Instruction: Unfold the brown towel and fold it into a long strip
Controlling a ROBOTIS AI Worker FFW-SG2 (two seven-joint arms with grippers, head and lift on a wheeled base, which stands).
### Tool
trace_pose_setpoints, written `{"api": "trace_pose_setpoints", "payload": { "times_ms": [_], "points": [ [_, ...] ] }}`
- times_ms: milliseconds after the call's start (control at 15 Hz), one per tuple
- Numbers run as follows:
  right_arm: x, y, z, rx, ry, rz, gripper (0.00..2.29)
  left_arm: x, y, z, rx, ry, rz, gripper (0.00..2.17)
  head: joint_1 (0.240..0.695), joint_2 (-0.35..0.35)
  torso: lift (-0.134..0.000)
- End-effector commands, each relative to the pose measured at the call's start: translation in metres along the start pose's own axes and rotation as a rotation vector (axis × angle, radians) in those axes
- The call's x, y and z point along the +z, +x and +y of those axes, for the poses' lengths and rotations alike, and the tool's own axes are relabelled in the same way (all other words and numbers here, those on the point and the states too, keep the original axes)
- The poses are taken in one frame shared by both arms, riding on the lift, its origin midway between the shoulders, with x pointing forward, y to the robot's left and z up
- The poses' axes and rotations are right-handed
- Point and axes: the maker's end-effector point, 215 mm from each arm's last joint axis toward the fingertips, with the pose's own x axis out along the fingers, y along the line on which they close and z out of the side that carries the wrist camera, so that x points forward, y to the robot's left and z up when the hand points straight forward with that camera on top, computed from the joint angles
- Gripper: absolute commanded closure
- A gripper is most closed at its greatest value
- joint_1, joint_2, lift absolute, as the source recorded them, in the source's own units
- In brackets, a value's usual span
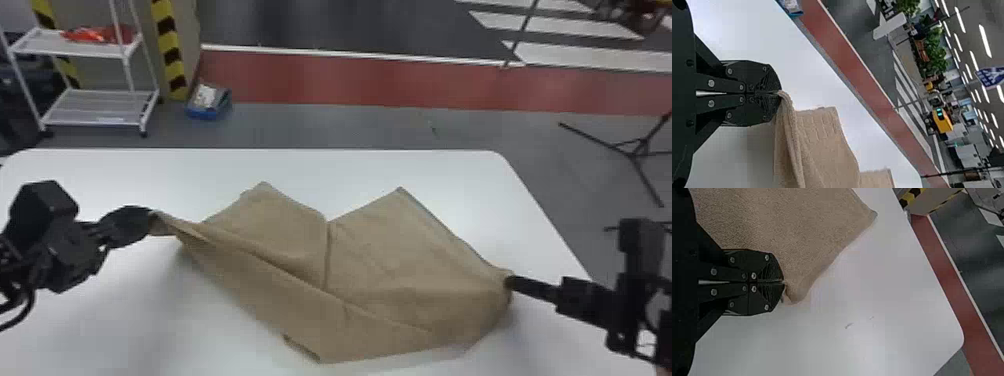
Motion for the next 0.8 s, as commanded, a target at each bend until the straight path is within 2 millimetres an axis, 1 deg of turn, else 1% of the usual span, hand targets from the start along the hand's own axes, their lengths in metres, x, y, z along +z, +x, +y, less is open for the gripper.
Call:
{"api": "trace_pose_setpoints", "payload": {
  "times_ms": [0,67,133,200,267,333,400,533,600,733],
  "points": [
    [-0.015,-0.027,-0.024,-0.081,-0.026,0.006,1.78,-0.008,0.004,0.024,0.053,-0.050,0.030,1.63,0.695,-0.163,-0.126],
    [-0.018,-0.037,-0.032,-0.128,-0.058,0.006,1.60,-0.018,0.003,0.037,0.090,-0.091,0.057,1.63,0.695,-0.166,-0.126],
    [-0.021,-0.044,-0.036,-0.162,-0.084,0.006,1.13,-0.025,-0.002,0.045,0.107,-0.126,0.069,1.63,0.695,-0.166,-0.126],
    [-0.022,-0.052,-0.040,-0.195,-0.101,-0.010,0.28,-0.026,-0.003,0.044,0.109,-0.129,0.067,1.63,0.695,-0.163,-0.126],
    [-0.014,-0.058,-0.038,-0.202,-0.131,-0.042,0.00,-0.030,-0.003,0.041,0.104,-0.130,0.072,1.63,0.695,-0.160,-0.126],
    [-0.004,-0.064,-0.036,-0.208,-0.179,-0.077,0.00,-0.033,-0.004,0.037,0.100,-0.131,0.077,1.63,0.695,-0.158,-0.126],
    [0.014,-0.076,-0.036,-0.231,-0.255,-0.131,0.00,-0.033,-0.006,0.034,0.096,-0.127,0.075,1.63,0.695,-0.156,-0.126],
    [0.041,-0.093,-0.027,-0.225,-0.413,-0.188,0.03,-0.037,-0.012,0.031,0.091,-0.127,0.080,1.63,0.695,-0.169,-0.126],
    [0.049,-0.102,-0.027,-0.241,-0.511,-0.200,0.03,-0.038,-0.016,0.030,0.092,-0.128,0.076,1.63,0.695,-0.171,-0.126],
    [0.063,-0.112,-0.017,-0.250,-0.746,-0.187,0.05,-0.039,-0.020,0.025,0.082,-0.124,0.073,1.63,0.695,-0.173,-0.126]
  ]
}}
